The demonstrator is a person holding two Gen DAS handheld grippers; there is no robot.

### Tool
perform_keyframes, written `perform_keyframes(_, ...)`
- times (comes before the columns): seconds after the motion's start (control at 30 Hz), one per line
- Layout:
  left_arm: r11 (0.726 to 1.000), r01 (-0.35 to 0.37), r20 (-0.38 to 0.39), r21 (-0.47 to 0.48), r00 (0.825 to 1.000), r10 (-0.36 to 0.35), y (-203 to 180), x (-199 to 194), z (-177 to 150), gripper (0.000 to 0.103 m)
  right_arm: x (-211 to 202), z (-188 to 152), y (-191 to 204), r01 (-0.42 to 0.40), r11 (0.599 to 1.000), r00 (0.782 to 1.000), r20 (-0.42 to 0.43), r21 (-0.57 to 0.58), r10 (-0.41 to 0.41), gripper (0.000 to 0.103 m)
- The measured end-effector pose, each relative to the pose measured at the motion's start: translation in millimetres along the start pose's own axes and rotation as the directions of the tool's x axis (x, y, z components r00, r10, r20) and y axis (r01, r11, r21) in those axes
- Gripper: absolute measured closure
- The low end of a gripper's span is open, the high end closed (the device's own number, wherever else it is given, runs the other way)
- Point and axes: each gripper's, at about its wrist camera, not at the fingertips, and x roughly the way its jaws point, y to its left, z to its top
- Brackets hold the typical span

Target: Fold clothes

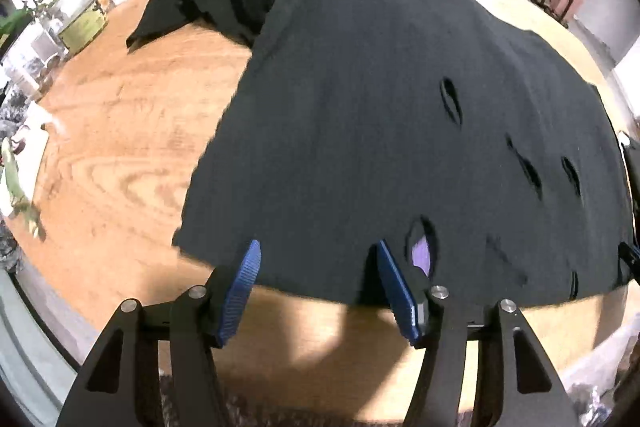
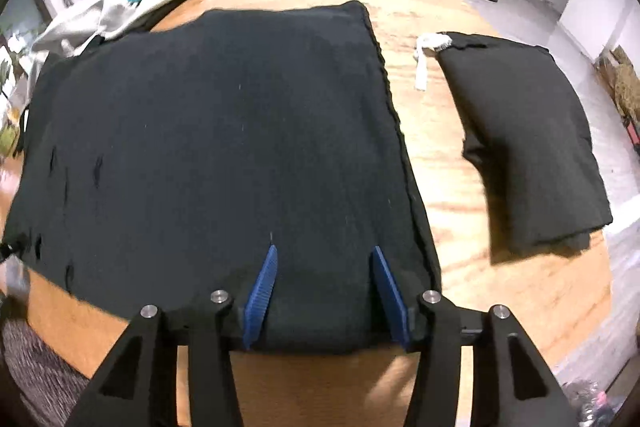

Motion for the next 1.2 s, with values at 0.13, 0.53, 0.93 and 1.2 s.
perform_keyframes(0.13, 0.998, 0.064, -0.158, 0.021, 0.986, -0.060, -1.5, -6.0, 11.4, 0.044, -2.7, 0.4, -4.0, -0.036, 0.999, 0.997, -0.069, -0.037, 0.034, 0.050)
perform_keyframes(0.53, 0.991, 0.100, 0.126, 0.085, 0.986, -0.110, -78.8, 38.1, 161.9, 0.049, 70.0, 175.2, 29.5, -0.037, 0.999, 0.996, 0.085, -0.033, 0.040, 0.056)
perform_keyframes(0.93, 0.968, 0.243, 0.057, -0.062, 0.969, -0.240, -14.5, 14.1, 162.8, 0.074, 71.0, 176.2, -6.8, -0.131, 0.987, 0.989, 0.088, 0.092, 0.123, 0.051)
perform_keyframes(1.2, 0.993, 0.114, 0.172, -0.012, 0.979, -0.110, -40.1, -38.1, 122.0, 0.062, 36.3, 136.8, 25.8, -0.052, 0.999, 0.988, 0.145, -0.005, 0.052, 0.045)
